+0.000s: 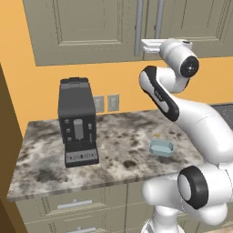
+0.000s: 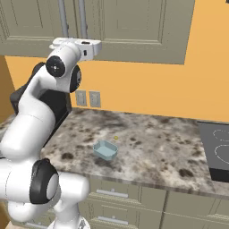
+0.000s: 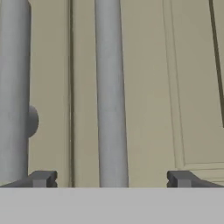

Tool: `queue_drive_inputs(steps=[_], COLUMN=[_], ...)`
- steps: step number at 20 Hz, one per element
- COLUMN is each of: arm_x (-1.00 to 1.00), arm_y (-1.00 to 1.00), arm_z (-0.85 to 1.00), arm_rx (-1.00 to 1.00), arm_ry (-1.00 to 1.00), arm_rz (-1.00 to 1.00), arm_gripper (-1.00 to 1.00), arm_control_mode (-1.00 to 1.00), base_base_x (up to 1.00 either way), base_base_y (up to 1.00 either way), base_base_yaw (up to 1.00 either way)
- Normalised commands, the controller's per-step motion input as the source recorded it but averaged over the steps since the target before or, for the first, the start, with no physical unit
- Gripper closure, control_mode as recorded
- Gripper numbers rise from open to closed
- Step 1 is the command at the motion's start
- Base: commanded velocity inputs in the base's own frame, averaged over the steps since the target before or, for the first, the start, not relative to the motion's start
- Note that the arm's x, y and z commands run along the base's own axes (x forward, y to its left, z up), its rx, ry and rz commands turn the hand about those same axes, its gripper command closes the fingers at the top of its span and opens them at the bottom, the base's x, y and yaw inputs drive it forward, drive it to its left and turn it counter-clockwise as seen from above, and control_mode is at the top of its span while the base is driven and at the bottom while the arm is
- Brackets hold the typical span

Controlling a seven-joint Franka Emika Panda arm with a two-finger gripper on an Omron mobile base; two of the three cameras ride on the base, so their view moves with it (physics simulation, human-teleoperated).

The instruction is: Pick the pan from the cabinet and place it on the stove. Then turn on the stove burner for the pan.

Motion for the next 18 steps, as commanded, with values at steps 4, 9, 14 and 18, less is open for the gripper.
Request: queue_drive_inputs(steps=[4,9,14,18], arm_x=[0.36,0.37,0.39,0.43], arm_y=[0.0,0.05,0.08,0.06], arm_z=[0.01,0.0,0.0,0.0], arm_rx=[0.0,0.0,0.0,0.0], arm_ry=[-0.02,-0.01,0.0,0.0], arm_rz=[0.0,0.0,0.0,0.0], arm_gripper=[-1.0,-1.0,-1.0,-1.0], arm_control_mode=[-1.0,-1.0,-1.0,-1.0], base_base_x=[0.0,0.0,0.0,0.0], base_base_y=[0.0,0.0,0.0,0.0], base_base_yaw=[0.0,0.0,0.0,0.0])
